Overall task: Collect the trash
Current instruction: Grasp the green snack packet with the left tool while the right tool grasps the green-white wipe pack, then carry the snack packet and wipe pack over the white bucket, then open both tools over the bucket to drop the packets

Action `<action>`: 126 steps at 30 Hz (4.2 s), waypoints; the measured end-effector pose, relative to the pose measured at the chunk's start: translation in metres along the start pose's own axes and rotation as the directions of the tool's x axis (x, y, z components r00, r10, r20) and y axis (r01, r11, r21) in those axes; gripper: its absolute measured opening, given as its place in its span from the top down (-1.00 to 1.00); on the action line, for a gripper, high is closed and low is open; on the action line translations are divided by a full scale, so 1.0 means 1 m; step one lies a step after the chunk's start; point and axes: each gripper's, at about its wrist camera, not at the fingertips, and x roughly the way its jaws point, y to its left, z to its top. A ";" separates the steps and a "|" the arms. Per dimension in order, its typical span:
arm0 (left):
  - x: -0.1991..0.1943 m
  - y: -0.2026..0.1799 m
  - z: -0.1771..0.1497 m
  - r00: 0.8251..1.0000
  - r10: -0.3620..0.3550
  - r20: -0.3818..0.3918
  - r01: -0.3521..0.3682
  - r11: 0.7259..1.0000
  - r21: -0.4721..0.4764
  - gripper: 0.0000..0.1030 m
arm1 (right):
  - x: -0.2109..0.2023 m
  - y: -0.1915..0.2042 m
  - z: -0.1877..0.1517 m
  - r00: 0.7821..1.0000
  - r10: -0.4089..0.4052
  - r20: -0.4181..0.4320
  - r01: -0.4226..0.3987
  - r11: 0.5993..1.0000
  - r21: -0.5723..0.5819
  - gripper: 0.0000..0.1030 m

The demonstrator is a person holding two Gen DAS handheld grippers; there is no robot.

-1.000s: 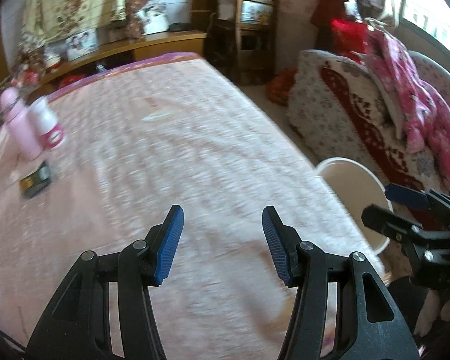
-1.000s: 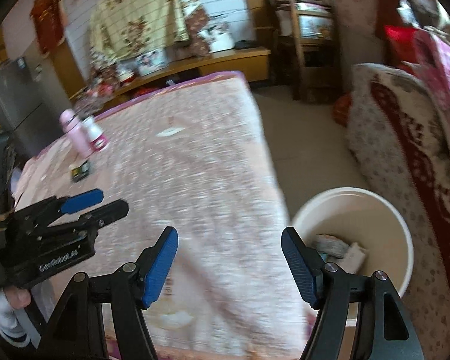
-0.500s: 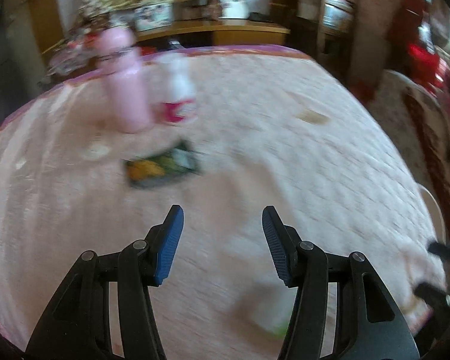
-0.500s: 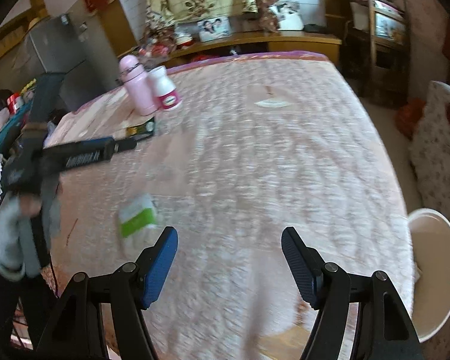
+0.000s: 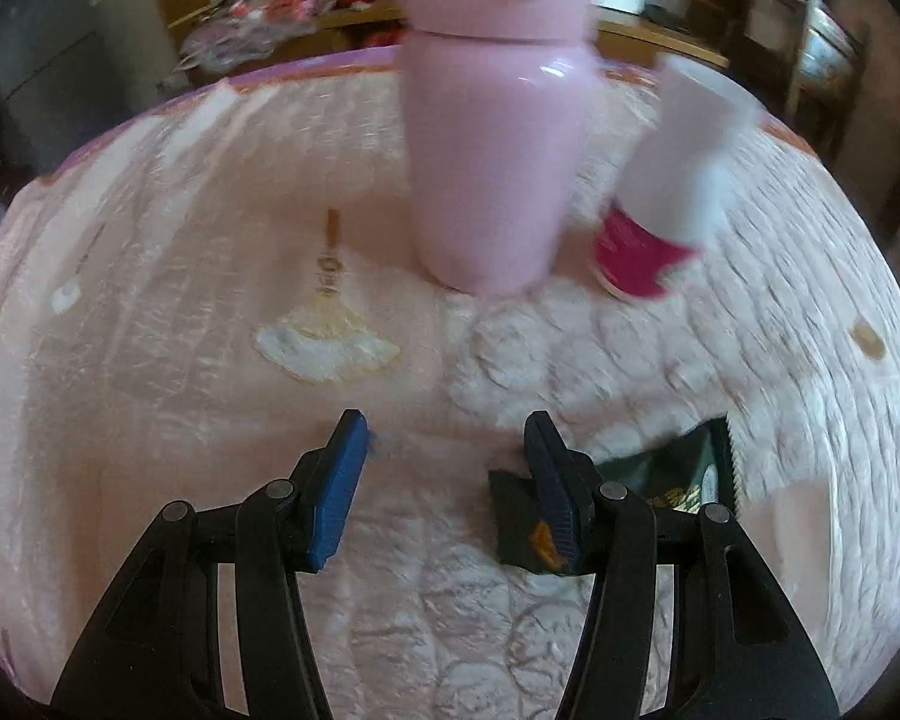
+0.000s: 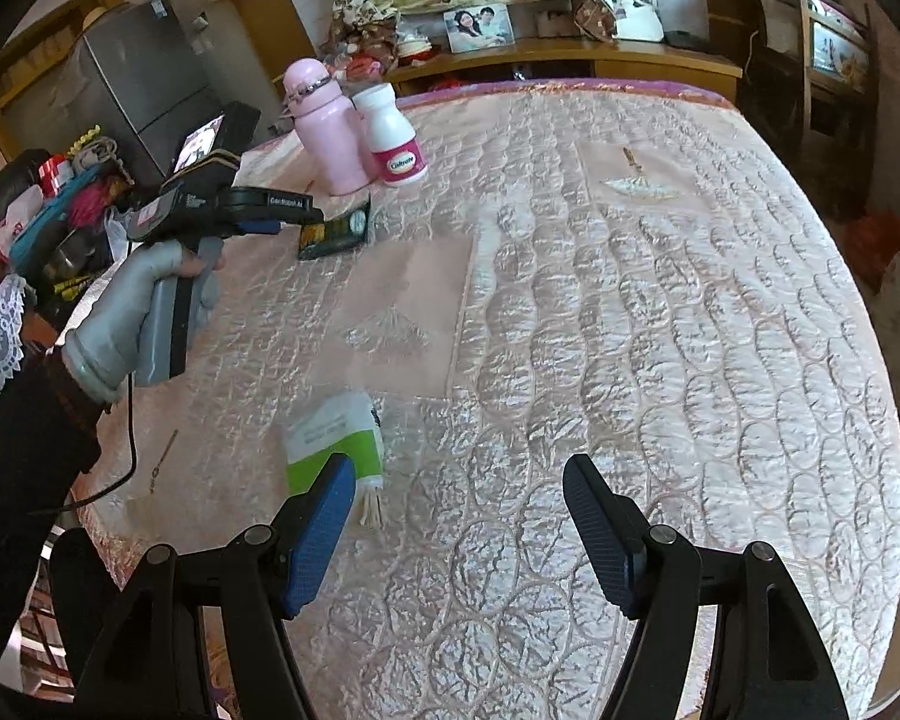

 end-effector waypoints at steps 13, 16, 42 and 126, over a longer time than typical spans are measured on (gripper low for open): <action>-0.064 -0.020 -0.073 0.976 -0.207 -0.068 0.215 0.968 0.128 -0.03 | 0.005 0.015 0.002 0.999 0.049 -0.002 -0.049 0.999 -0.011 -0.38; -0.071 -0.011 -0.073 0.974 -0.223 -0.044 0.226 0.972 0.063 -0.03 | 0.010 0.026 0.005 0.998 0.068 -0.002 -0.068 0.997 -0.034 -0.48; -0.094 -0.046 -0.102 0.970 -0.244 0.027 0.243 0.970 0.027 0.50 | 0.023 0.045 -0.009 1.000 0.004 0.024 0.000 0.987 -0.164 0.31; -0.176 -0.456 -0.174 0.774 -0.611 -0.165 0.618 0.671 0.410 -0.02 | -0.181 -0.280 -0.135 0.907 -0.413 0.085 0.331 0.822 0.464 -0.13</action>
